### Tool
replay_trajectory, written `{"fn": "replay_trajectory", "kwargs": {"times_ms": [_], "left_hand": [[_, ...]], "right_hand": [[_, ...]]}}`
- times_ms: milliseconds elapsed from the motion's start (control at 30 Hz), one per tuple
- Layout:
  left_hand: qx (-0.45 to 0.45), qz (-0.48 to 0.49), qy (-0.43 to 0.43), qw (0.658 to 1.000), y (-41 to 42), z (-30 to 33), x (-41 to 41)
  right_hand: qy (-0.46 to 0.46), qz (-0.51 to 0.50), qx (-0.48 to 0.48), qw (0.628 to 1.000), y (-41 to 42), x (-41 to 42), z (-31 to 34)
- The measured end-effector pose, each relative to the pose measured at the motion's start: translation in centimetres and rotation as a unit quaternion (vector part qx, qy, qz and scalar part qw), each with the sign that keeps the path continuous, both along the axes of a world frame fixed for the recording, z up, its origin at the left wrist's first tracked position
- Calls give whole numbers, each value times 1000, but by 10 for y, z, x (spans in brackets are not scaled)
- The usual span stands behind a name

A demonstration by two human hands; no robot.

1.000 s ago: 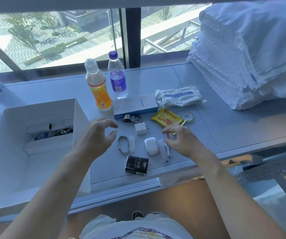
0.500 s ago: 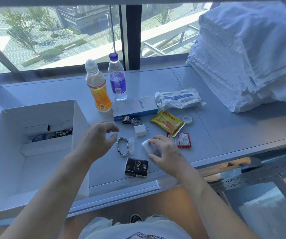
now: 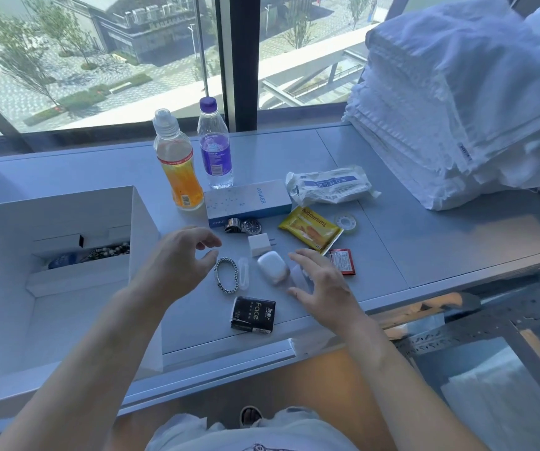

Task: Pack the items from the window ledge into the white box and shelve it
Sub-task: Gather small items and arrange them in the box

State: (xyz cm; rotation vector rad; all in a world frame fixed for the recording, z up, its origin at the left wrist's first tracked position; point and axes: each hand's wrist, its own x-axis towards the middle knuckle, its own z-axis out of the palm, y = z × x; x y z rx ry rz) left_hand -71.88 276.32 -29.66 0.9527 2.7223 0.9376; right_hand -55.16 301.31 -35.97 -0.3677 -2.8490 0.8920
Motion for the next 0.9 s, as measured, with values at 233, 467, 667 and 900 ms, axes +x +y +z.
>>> {"fn": "replay_trajectory", "kwargs": {"times_ms": [233,467,667,900], "left_hand": [[-4,-7,3,1000,1,-2,0],[-3,-11,-4,1000,1,-1,0],[4,-12,-5,1000,1,1,1],[6,-6,-13,1000,0,2,3]], "right_hand": [[-4,-42,12,999,23,27,-5],[2,-57,40,998,18,27,-10],[-1,-57,36,998,18,26,-10],[2,-86,20,996,14,22,-11]]}}
